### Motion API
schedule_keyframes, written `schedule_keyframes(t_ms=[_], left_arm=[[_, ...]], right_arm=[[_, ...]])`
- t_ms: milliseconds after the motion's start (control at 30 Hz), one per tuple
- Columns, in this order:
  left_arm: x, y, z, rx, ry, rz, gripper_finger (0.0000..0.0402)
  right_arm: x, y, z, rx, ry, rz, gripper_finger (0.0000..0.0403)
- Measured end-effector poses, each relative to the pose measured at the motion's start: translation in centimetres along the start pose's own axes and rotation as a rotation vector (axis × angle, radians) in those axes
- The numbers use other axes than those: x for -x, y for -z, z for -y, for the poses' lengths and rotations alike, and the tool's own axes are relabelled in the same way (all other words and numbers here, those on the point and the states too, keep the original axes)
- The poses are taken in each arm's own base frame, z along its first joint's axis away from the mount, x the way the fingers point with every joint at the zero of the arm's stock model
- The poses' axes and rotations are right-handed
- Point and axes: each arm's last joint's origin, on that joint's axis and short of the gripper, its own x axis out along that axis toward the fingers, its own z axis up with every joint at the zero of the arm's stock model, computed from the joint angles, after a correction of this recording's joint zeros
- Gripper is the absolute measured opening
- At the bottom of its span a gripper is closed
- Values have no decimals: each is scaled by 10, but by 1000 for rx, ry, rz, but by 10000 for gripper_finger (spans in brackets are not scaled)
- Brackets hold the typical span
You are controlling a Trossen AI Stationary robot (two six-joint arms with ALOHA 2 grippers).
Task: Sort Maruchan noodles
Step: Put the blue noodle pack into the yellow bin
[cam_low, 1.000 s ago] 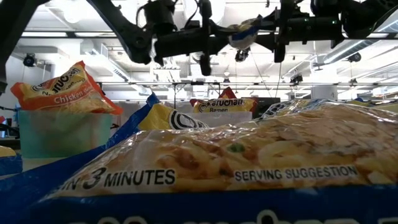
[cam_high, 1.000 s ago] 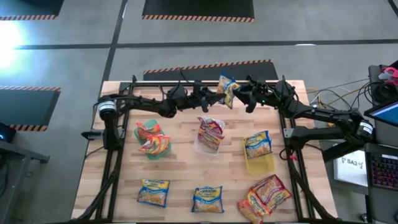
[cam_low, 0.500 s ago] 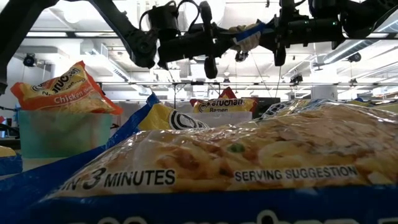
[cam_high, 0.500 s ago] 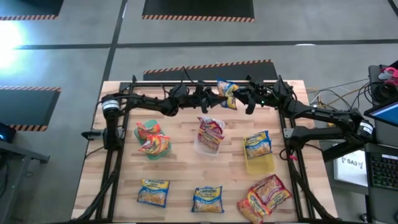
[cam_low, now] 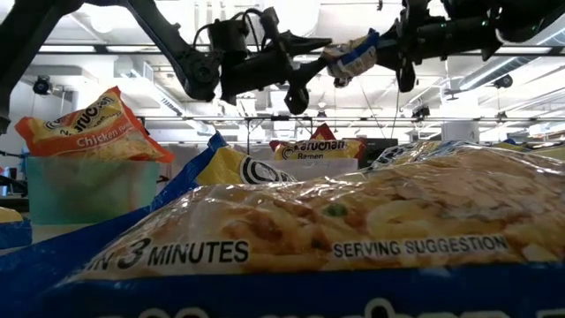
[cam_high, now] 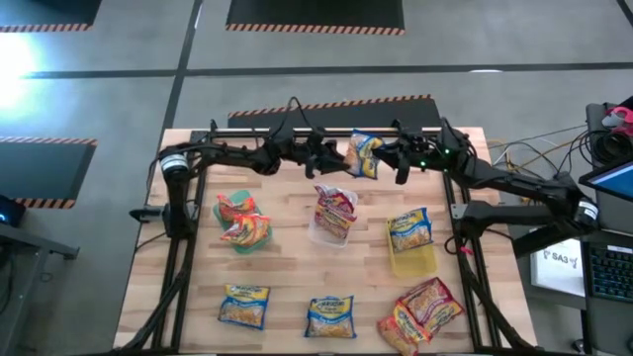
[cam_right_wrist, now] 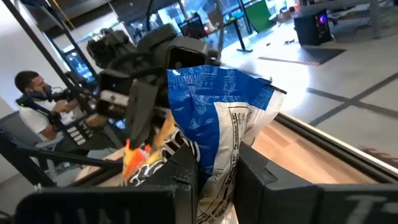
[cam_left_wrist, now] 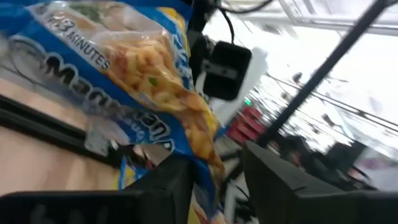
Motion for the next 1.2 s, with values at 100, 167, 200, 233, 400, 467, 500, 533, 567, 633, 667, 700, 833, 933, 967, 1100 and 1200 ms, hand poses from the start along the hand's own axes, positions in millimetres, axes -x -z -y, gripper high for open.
schedule_keyframes(t_ms=[100, 167, 200, 233, 400, 467, 500, 533, 567, 633, 667, 700, 833, 933, 967, 1100, 1200], left_arm=[[10, -5, -7, 41, 15, -52, 132], [14, -5, -12, 67, -11, -64, 137], [16, -5, -15, 80, -28, -71, 138], [18, -5, -17, 85, -41, -76, 139], [28, -9, -26, 93, -86, -76, 139], [30, -9, -27, 93, -91, -73, 139], [30, -9, -28, 94, -92, -73, 139], [30, -9, -28, 96, -94, -74, 139], [31, -9, -28, 97, -94, -74, 139], [31, -8, -28, 98, -95, -75, 139], [31, -7, -28, 101, -97, -77, 139], [32, -5, -29, 105, -99, -79, 139], [34, -1, -30, 117, -107, -85, 139], [36, 3, -31, 129, -116, -91, 139], [36, 4, -31, 129, -117, -91, 139], [34, 7, -30, 130, -117, -90, 139], [29, 9, -26, 123, -104, -89, 139]], right_arm=[[5, -5, -4, 2, 20, -46, 53], [8, -7, -6, -4, 42, -99, 53], [9, -8, -6, -12, 55, -135, 53], [10, -9, -7, -19, 69, -172, 53], [17, -23, -17, -41, 84, -333, 53], [21, -32, -23, -64, 76, -386, 53], [24, -36, -26, -77, 73, -412, 53], [26, -40, -29, -88, 72, -435, 53], [29, -44, -32, -105, 66, -462, 53], [34, -49, -38, -160, 40, -533, 53], [38, -50, -41, -202, 25, -577, 53], [41, -50, -43, -241, 4, -624, 53], [51, -48, -57, -357, -132, -777, 53], [59, -43, -65, -411, -177, -882, 53], [60, -41, -67, -420, -180, -914, 53], [60, -26, -71, -424, -206, -1002, 53], [56, -10, -72, -429, -220, -1081, 53]])
